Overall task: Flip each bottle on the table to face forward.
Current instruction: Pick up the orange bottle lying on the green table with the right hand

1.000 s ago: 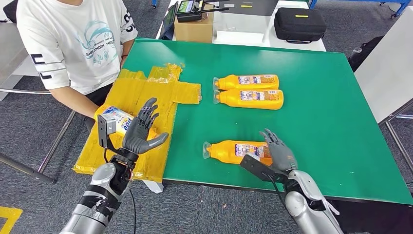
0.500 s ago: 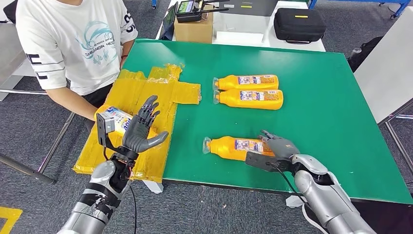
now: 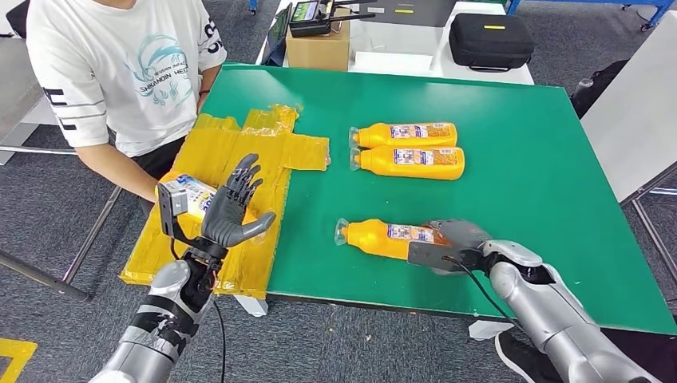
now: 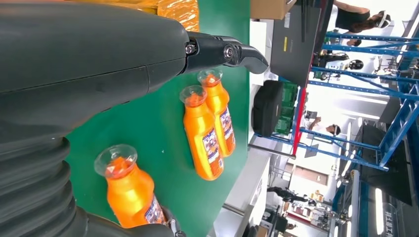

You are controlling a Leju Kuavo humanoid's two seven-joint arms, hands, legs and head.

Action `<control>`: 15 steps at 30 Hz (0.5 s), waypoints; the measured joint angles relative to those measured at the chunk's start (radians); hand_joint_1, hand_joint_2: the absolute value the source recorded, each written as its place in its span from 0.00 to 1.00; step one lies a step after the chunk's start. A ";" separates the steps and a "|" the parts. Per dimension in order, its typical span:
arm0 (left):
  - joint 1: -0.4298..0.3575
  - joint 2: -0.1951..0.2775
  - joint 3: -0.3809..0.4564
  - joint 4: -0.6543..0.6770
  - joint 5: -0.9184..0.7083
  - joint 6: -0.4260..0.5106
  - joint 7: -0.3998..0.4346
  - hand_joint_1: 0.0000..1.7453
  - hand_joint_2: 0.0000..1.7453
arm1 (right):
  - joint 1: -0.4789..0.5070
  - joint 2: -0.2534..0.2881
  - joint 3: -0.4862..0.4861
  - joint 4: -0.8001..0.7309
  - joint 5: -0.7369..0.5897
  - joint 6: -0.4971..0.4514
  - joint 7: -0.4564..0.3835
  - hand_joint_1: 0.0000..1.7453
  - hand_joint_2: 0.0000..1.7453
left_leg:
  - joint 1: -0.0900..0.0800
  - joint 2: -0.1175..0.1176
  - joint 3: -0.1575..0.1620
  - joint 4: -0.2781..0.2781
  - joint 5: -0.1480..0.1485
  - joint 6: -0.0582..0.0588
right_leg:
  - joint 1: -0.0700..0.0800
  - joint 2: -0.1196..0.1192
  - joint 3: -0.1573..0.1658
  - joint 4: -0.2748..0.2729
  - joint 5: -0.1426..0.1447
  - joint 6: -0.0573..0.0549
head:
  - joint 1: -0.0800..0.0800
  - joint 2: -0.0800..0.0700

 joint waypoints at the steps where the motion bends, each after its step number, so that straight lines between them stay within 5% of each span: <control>1: -0.003 0.000 0.000 0.004 0.002 0.000 -0.001 0.00 1.00 | -0.005 -0.007 0.012 0.001 -0.018 0.001 0.000 1.00 1.00 | 0.000 0.000 0.000 0.000 0.000 0.000 | 0.000 0.000 0.000 0.000 0.000 0.000 | 0.000 0.000; 6: -0.007 0.001 0.000 0.014 0.008 0.015 -0.004 0.00 1.00 | -0.007 -0.030 0.046 -0.003 -0.099 -0.051 0.030 1.00 1.00 | 0.000 0.000 0.000 0.000 0.000 0.000 | 0.000 0.000 0.000 0.000 0.000 0.000 | 0.000 0.000; 9: 0.000 0.004 0.003 0.006 0.007 0.046 0.003 0.00 1.00 | 0.039 -0.024 0.025 -0.038 -0.146 -0.166 0.076 1.00 1.00 | 0.000 -0.001 0.000 0.000 0.000 0.000 | 0.000 0.000 0.000 0.000 0.000 0.000 | 0.000 0.000; 15: 0.023 0.001 0.013 -0.020 -0.022 0.172 0.047 0.00 1.00 | 0.245 0.110 -0.162 -0.222 -0.149 -0.487 0.072 1.00 1.00 | 0.002 0.000 -0.003 0.000 0.000 0.000 | 0.002 0.000 -0.003 0.000 0.000 0.000 | 0.000 0.000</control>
